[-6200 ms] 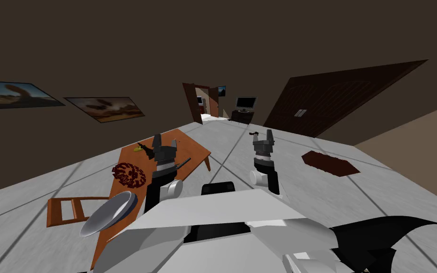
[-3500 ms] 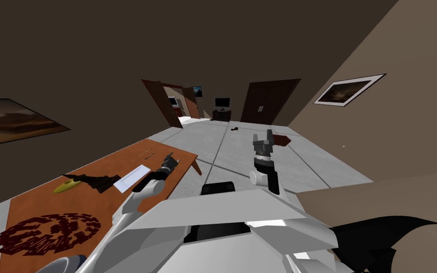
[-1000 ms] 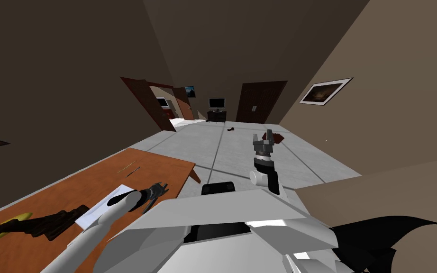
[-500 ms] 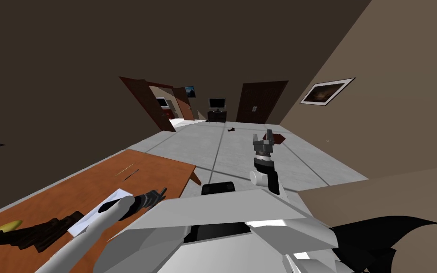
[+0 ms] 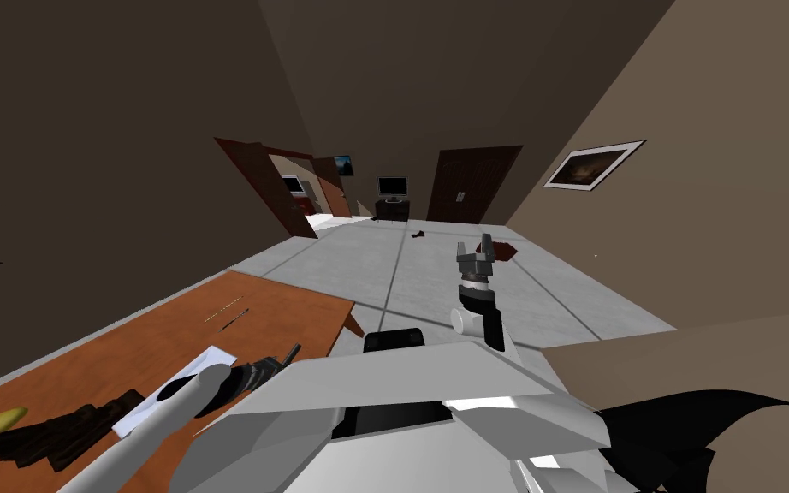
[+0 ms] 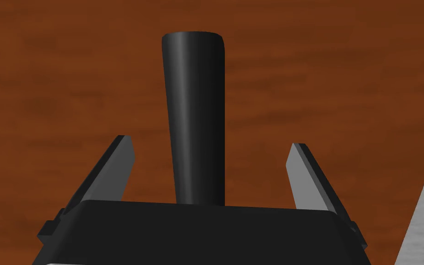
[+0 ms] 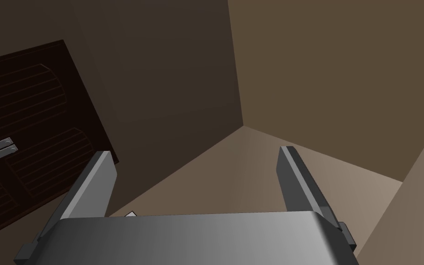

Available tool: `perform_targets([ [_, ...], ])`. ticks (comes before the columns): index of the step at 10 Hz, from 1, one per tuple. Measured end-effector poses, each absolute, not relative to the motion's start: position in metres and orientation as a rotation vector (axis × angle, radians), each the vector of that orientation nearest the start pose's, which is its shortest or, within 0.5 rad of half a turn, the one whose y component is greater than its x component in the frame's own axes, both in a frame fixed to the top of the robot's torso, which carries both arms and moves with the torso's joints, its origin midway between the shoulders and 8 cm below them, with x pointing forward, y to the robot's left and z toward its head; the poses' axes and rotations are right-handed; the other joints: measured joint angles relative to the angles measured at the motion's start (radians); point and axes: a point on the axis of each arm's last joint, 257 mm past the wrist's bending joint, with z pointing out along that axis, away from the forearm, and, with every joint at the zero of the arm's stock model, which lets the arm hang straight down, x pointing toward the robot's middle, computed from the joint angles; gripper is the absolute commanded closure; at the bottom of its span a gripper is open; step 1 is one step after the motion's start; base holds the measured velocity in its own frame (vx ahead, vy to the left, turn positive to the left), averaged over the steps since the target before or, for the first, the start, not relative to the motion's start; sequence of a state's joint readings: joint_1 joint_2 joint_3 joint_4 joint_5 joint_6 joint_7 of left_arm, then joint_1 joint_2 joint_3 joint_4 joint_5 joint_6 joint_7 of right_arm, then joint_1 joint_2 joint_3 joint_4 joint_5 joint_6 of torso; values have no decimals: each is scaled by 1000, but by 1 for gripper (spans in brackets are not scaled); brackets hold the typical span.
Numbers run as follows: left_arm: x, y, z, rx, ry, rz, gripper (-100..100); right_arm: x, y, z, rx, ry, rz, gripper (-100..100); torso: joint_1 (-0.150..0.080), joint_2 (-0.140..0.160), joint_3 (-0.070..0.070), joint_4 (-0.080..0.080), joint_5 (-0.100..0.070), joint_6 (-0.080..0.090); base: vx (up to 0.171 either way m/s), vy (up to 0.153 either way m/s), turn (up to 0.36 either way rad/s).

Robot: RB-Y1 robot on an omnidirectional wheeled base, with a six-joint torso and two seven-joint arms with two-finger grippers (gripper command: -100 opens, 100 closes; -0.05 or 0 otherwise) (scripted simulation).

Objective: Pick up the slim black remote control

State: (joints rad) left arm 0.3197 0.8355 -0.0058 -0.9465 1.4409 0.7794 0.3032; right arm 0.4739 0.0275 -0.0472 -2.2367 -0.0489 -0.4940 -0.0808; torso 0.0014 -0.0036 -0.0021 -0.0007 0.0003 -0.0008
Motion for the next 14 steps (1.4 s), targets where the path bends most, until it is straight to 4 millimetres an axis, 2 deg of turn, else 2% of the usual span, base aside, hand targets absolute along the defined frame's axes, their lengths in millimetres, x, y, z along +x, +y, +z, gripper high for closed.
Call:
perform_targets([
  [3, 125, 553, -521, -3145, 494, -356, -100, 350, -303, 13, 753, 545, 1363, 0, 2, 1, 0, 0, 0, 0, 36, 40, 9],
  [4, 124, 553, -522, -3147, 493, -354, 0, 350, -303, 13, 753, 545, 1363, 0, 0, 2, 1, 0, 0, 0, 0, 0, 0],
  [5, 124, 553, -522, -3147, 494, -354, -100, 350, -303, 13, 753, 545, 1363, 0, -1, 3, 2, 1, 0, 0, 12, 21, 2],
  [8, 124, 538, -541, -3148, 493, -355, -100, 350, -303, 13, 753, 545, 1363, 0, 2, 3, 1, 1, 1, 0, 12, 41, -3],
  [9, 125, 538, -541, -3146, 494, -355, 100, 351, -303, 13, 753, 545, 1363, 0, 0, 3, 2, 1, 0, 0, 0, 0, 0],
  [13, 125, 538, -541, -3146, 493, -356, 100, 351, -303, 13, 753, 545, 1363, 0, 2, 3, 2, 0, 3, 0, 0, 0, 0],
  [14, 125, 539, -541, -3145, 493, -356, 0, 351, -303, 13, 753, 545, 1363, 0, 2, 3, 1, 0, 3, 0, 0, 0, 0],
])
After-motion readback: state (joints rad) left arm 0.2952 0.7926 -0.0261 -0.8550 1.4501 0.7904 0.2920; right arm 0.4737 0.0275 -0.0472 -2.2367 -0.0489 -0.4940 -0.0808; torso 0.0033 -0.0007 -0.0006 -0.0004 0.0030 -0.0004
